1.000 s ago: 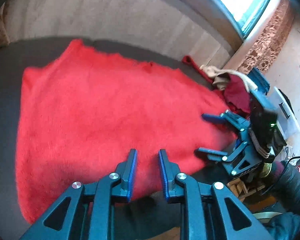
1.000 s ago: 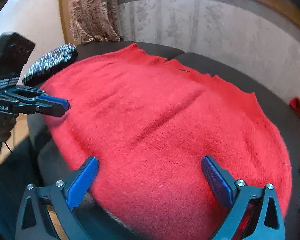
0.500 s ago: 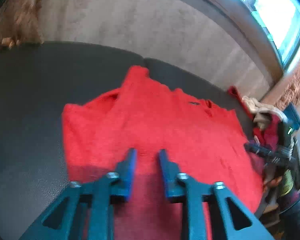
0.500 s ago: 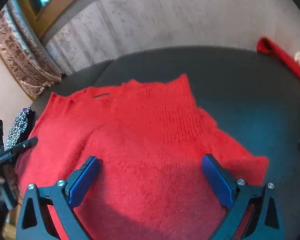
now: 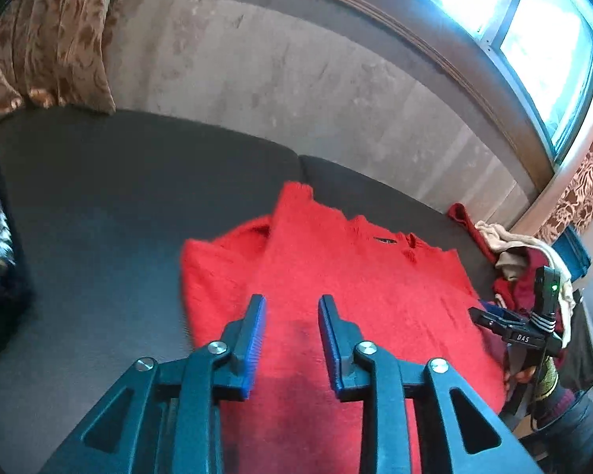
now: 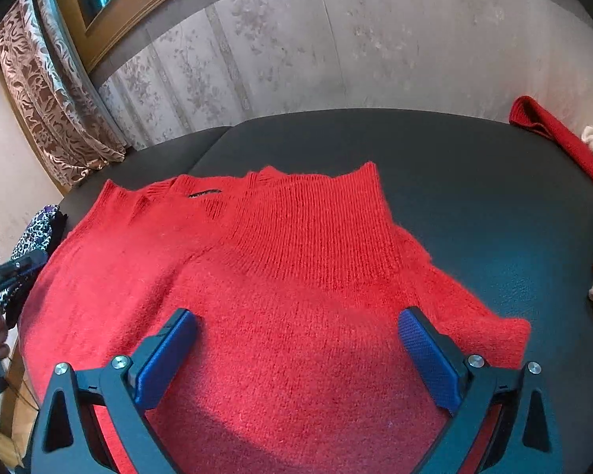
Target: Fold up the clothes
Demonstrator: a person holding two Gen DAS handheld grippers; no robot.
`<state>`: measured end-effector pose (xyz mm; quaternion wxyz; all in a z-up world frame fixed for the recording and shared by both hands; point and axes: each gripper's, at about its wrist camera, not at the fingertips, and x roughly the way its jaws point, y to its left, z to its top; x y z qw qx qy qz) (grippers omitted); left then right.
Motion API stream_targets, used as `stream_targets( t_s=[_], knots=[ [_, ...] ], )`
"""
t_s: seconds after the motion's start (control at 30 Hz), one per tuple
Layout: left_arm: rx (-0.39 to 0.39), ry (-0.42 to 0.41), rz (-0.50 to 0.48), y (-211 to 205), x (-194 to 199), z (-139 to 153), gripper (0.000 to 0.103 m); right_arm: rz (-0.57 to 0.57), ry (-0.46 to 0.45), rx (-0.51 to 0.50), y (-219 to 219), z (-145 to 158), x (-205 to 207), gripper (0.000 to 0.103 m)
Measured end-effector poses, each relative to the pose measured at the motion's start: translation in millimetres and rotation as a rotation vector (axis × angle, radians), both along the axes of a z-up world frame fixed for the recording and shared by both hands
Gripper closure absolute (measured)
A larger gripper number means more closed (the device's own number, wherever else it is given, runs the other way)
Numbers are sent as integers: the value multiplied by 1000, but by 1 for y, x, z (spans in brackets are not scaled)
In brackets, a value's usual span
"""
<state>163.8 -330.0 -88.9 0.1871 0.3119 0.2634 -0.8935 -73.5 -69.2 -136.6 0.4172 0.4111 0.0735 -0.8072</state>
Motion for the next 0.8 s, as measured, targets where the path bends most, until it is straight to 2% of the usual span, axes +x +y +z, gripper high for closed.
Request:
stream_targets(
  t_s=[0.07,0.1,0.17,0.27,0.33,0.43,0.6,0.67,0.8],
  knots=[
    [-21,-59,19,-2,-6,-2,67,-1,3,1,-1,1,2,0],
    [-17,-84,25,-4,-8,-5,62,-1,4,0,-2,1,2,0],
    [9,-110,34,-10,-9,-10,54,-2,4,-1,-4,0,1,0],
    [48,-144,50,-20,-9,-18,52,-2,4,-6,-4,0,1,0],
    [76,-153,56,-27,-8,-22,41,-1,3,-10,-4,0,0,0],
    [185,-132,29,-40,-6,-31,40,-1,1,-16,-4,0,0,0],
    [324,-58,20,-59,-2,-37,40,-3,0,-24,-4,-1,0,0],
    [336,-51,16,-62,-6,-35,40,-3,-4,-31,-4,-1,0,0],
    [311,-48,-5,-56,-15,-32,42,-3,-10,-50,-1,0,-1,0]
  ],
)
